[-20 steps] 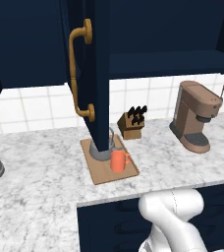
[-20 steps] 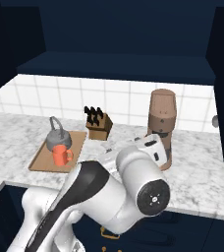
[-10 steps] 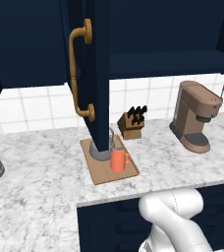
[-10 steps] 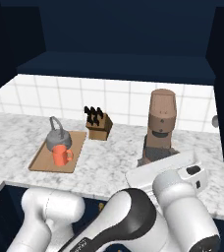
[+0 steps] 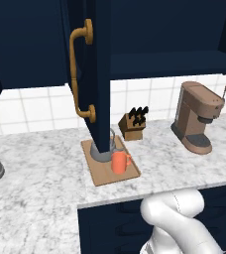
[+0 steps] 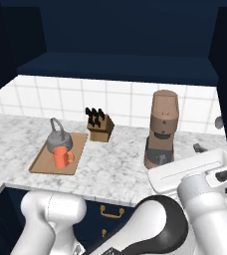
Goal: Pick the kettle from the counter and place it on the tray. Then pick the mug from the cabinet and place it on the tray. Then close the cabinet doors.
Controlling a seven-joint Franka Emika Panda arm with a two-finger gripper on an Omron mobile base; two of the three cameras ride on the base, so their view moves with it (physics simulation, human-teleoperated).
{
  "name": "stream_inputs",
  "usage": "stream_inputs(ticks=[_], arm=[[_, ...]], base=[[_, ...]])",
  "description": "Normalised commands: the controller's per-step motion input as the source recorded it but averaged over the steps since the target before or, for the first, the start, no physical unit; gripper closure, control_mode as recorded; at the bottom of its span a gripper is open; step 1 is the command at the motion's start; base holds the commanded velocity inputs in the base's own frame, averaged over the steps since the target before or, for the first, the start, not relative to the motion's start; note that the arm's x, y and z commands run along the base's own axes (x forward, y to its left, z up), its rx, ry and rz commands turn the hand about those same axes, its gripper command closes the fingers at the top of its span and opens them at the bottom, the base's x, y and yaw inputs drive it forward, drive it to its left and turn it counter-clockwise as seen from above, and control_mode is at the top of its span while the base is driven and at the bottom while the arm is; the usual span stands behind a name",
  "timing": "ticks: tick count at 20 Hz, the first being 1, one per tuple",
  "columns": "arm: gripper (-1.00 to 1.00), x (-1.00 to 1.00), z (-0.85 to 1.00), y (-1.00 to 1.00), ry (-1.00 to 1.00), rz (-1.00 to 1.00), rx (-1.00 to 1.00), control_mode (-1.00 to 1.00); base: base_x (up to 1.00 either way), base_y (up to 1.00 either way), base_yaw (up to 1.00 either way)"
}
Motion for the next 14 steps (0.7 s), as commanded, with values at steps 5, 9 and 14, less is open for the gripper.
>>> stream_inputs(ticks=[5, 9, 14], arm=[[-1.00, -0.17, -0.46, -0.30, -0.05, 0.01, 0.00, -1.00], [-1.00, -0.30, -0.63, -0.14, -0.13, 0.04, 0.00, -1.00], [-1.00, 0.02, 0.10, -0.49, -0.04, 0.09, 0.00, -1.00]], base=[[0.00, 0.00, 0.00], [0.00, 0.00, 0.00], [0.00, 0.00, 0.00]])
